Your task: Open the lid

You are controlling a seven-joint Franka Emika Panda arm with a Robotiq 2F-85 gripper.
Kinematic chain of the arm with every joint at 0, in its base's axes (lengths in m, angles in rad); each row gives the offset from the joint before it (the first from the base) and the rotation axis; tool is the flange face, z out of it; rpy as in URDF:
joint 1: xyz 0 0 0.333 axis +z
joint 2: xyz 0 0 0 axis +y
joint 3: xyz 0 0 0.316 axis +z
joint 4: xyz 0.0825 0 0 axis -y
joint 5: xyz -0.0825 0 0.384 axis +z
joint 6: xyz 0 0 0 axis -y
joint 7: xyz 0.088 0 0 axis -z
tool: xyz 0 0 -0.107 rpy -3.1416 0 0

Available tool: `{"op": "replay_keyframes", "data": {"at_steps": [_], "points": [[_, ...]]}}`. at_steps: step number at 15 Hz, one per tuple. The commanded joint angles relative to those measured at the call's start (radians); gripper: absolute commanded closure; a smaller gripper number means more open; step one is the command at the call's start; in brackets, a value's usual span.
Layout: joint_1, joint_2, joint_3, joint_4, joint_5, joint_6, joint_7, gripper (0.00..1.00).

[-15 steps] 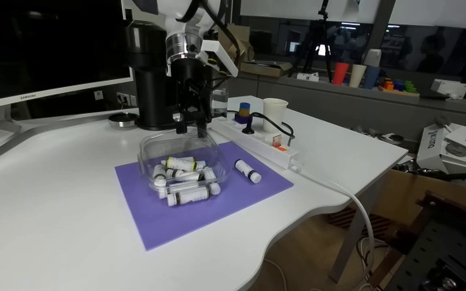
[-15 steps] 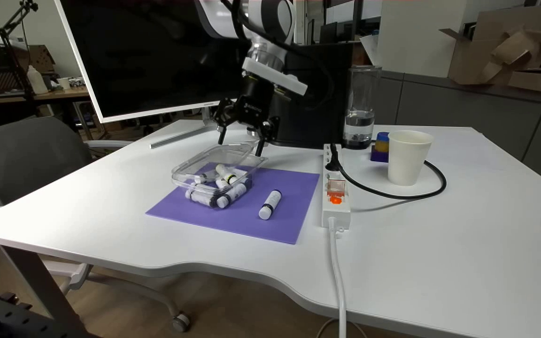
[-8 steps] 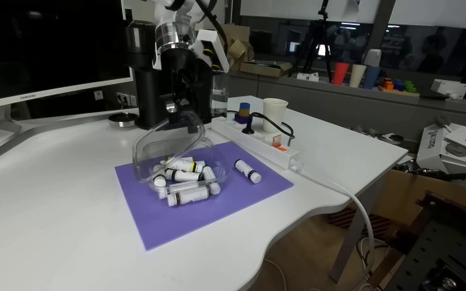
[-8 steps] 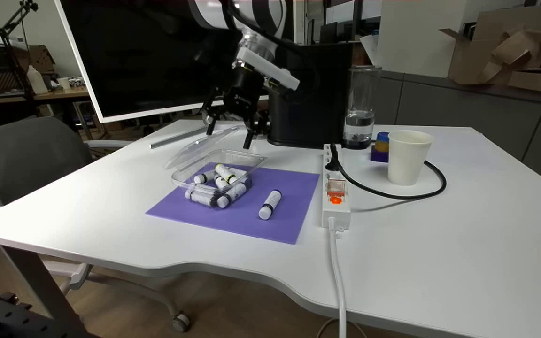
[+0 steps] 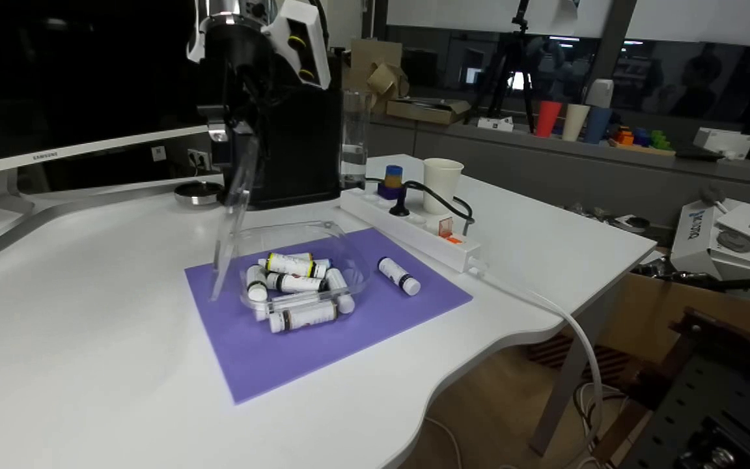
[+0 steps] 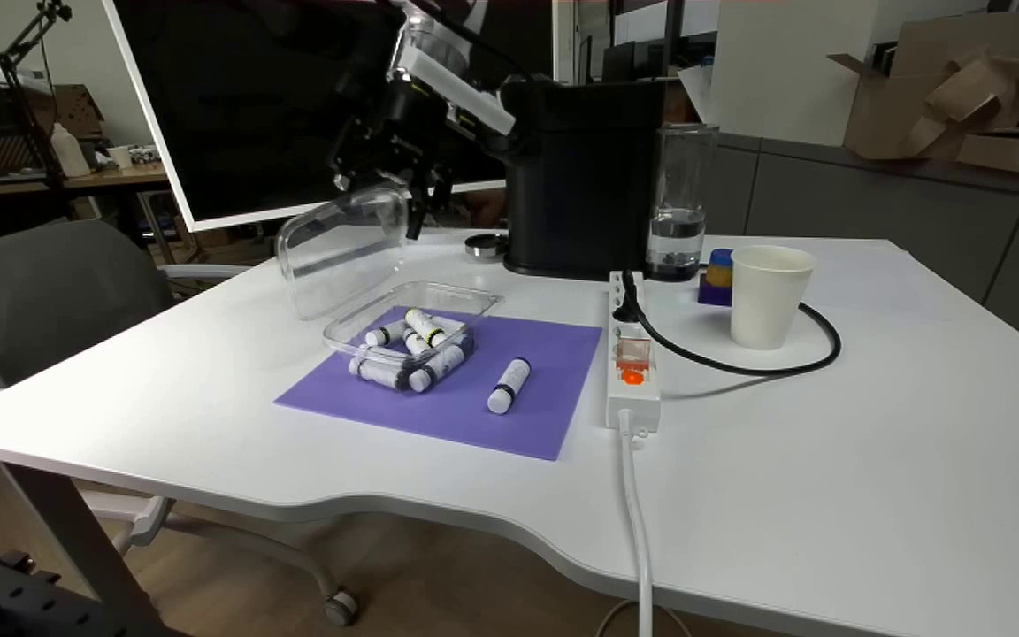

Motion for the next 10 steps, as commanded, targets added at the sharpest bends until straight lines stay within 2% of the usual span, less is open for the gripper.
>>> {"op": "replay_keyframes", "data": {"at_steps": [1,3,7,10], "points": [[0.005,-0.093,0.019,-0.090,0.082,0.051,-0.048,0.00],[0.018,-0.123,0.025,-0.115,0.132,0.083,-0.040,0.00],[0.060,-0.186,0.023,-0.176,0.155,0.210,-0.040,0.00],[0.091,-0.232,0.010,-0.228,0.139,0.358,-0.003,0.00]]}}
